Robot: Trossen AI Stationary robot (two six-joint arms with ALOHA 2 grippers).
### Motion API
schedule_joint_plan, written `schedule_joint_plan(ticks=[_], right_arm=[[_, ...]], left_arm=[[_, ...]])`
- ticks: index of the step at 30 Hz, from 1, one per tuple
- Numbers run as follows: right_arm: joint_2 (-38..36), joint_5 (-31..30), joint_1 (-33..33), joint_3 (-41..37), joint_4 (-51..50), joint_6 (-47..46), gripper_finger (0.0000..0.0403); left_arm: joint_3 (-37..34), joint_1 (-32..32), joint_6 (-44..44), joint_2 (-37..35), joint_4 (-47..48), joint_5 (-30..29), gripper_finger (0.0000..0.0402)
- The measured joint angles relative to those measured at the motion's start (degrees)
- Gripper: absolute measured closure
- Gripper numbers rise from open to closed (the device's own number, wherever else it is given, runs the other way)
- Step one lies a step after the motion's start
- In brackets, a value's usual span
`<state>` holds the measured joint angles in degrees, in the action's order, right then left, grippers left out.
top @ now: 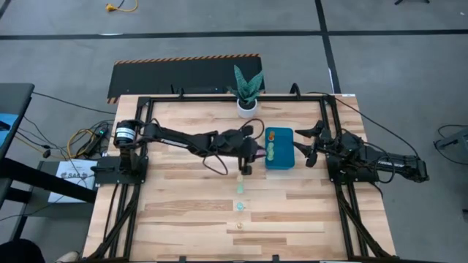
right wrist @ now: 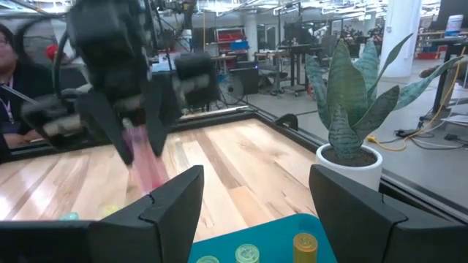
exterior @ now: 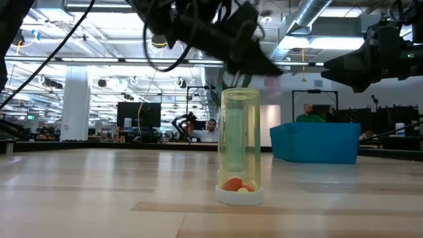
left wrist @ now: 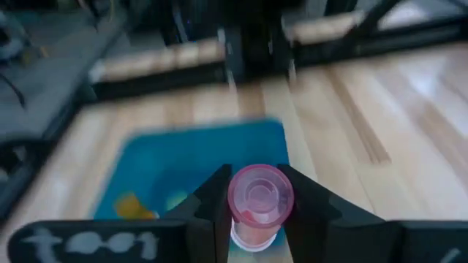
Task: Pick and place pill bottles into a basket
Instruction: Put the pink pill bottle into the blue bin
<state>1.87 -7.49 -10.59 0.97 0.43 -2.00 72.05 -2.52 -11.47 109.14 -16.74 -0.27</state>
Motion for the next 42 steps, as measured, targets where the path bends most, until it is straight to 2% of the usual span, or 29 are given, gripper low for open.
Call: schedule_joint_plan(ticks=[6,14,34,42], right_arm=[[0.00,0.00,0.00,0.00,0.00,0.00,0.0159],[0.00,0.01,0.02,0.00,0.00,0.00,0.0159],[0.00,-0.02,0.01,0.00,0.00,0.00,0.0159],[0.00,0.00,0.01,0.00,0.00,0.00,0.0159]], left_arm=[[6.74,-0.85,-0.14,6.17,0.08,5.52,0.0313],[17.09,-0.81,0.11,14.84,6.25,8.47,0.0313],[17.81,-0.96,1.07,17.70,10.23,7.65,0.0313],[17.79,-1.46,2.52,17.70,12.20,7.48,0.0268]])
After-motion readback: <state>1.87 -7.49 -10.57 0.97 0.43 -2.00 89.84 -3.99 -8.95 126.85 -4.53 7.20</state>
